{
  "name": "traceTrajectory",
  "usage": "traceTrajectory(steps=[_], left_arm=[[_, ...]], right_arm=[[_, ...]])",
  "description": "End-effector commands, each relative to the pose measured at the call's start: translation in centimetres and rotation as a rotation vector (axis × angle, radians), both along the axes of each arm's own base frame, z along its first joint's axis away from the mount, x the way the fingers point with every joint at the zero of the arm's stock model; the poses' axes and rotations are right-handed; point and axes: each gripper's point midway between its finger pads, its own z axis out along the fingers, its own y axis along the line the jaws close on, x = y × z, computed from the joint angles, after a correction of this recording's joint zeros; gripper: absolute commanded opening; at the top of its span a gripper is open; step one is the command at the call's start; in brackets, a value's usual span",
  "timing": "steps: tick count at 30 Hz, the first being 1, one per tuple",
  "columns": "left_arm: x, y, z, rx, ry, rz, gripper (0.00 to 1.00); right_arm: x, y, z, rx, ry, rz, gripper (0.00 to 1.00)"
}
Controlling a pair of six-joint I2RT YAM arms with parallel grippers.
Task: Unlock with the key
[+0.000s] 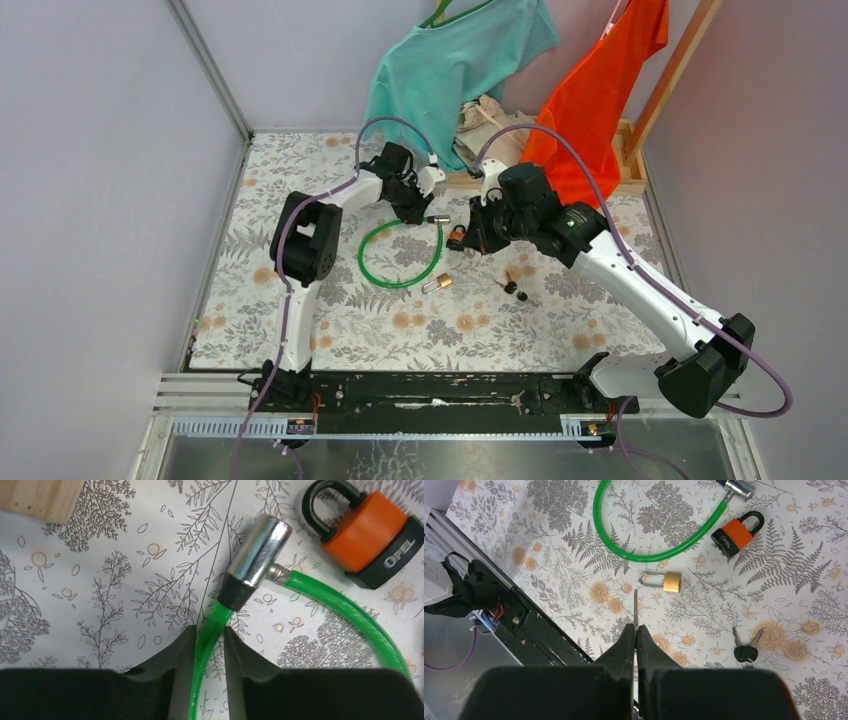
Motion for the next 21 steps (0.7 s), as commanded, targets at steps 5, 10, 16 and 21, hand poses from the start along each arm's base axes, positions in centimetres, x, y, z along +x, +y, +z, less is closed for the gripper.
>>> traceTrajectory(steps=[5, 10, 16, 21], left_arm=[[-2.4, 1.0, -1.4, 0.114, -0.024, -0.126, 0.11], [-3.2, 3.4, -0.3, 0.203, -0.108, -0.108, 0.0], [-4.7, 6.9, 3.0, 0.317, -0.249, -0.129, 0.0], [-8.4, 7.9, 7.5, 0.272, -0.307, -0.224, 0.0]], right_arm=[[1.0, -0.1, 3.9, 0.081, -0.085, -0.027, 0.0], [0.7, 0.1, 3.8, 0.104, -0.067, -0.019, 0.0], [0.6, 0.9, 3.5, 0.133, -0.036, -0.002, 0.0], [0.3, 1.8, 3.0, 0.142, 0.002, 0.047, 0.0]])
